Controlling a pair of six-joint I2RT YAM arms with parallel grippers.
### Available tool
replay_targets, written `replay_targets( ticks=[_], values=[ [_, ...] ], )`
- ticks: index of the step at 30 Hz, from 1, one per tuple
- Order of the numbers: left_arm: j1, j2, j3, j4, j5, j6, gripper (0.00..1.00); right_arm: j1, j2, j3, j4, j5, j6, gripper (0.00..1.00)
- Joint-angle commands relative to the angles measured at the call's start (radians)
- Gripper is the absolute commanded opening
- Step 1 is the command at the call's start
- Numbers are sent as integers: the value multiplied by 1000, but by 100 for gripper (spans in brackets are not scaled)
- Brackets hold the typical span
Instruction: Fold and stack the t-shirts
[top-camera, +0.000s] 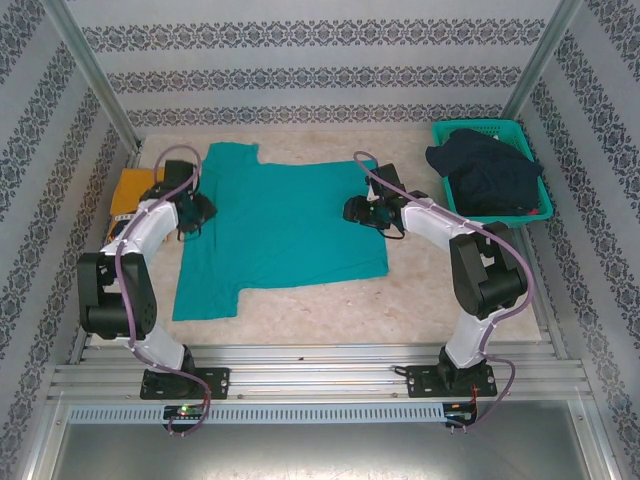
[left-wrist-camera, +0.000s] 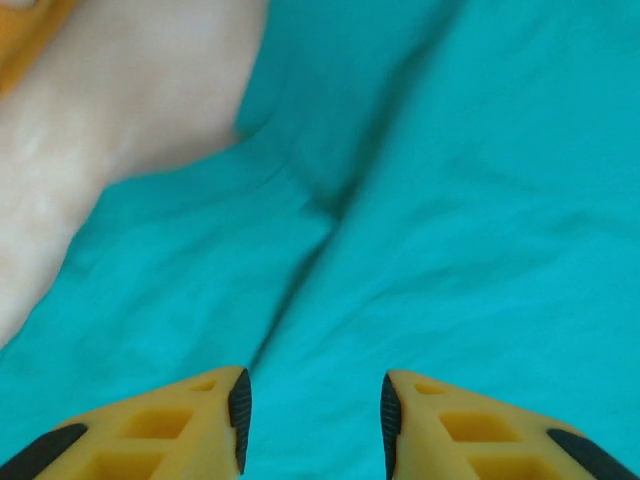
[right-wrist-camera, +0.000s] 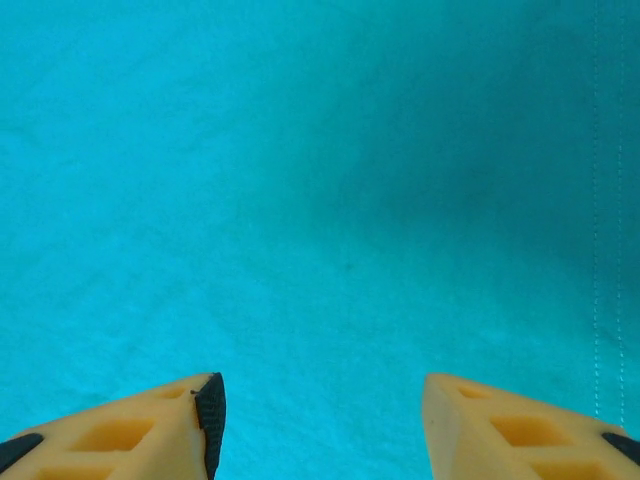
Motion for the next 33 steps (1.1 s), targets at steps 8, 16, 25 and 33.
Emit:
replay_targets(
  ticks=[8, 16, 25, 33],
  values=[
    [106, -14, -276, 202, 75, -108, 32, -17, -42, -23, 2, -28, 2, 55],
    [137, -157, -445, 136, 57, -224, 28, -28, -15, 17, 2, -24, -7, 54],
    [140, -359, -628, 92, 105, -389, 27, -38, 212, 280, -7, -21, -6, 54],
    [142, -362, -625, 83, 107, -359, 30, -42, 439, 543, -70, -38, 55, 53]
  ],
)
